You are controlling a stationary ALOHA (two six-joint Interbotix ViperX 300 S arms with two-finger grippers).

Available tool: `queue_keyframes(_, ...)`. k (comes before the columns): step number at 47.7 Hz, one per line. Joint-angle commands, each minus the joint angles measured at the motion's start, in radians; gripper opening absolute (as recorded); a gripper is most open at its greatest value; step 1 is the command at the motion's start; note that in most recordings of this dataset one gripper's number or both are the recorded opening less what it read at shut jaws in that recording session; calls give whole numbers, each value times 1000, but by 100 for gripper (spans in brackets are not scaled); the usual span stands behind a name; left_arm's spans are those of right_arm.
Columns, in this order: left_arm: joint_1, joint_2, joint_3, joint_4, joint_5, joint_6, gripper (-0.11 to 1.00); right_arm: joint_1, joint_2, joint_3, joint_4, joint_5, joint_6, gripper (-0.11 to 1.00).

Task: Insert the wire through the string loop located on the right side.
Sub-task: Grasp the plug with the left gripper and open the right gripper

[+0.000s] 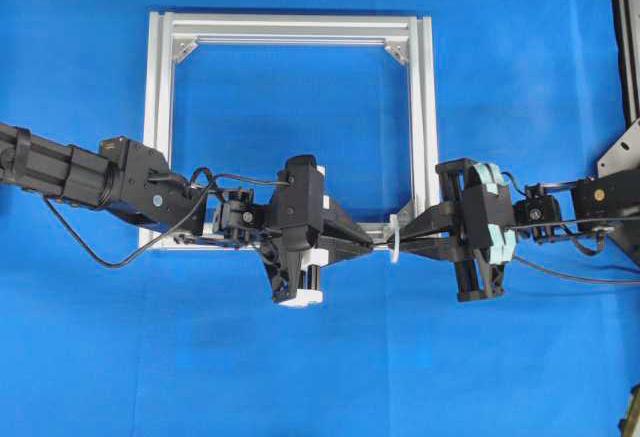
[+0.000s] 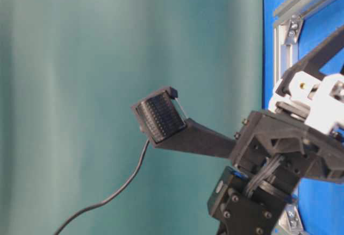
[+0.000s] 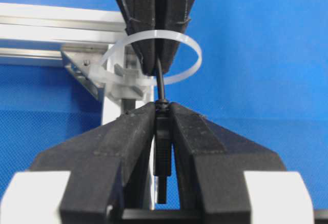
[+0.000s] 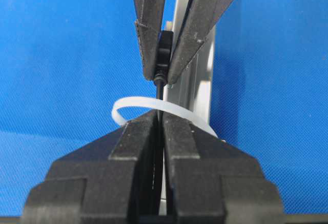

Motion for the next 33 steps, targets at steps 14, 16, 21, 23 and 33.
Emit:
queue_keyframes(14,2,-23,-17,3,-8,0,9,-2,-9,-9,0,-3,-2,-2)
queue_keyframes(16,2,-25,-17,3,-8,0,9,-2,-9,-11,-2,-2,-2,-2)
queue_keyframes(21,2,-25,-17,3,-8,0,9,-2,-9,-11,-2,6,-2,-2)
queue_keyframes(23,2,-25,-17,3,-8,0,9,-2,-9,-11,-2,9,0,-2)
queue_keyframes(33,2,-25,-17,2,-8,0,9,-2,-9,-12,2,21,5,24)
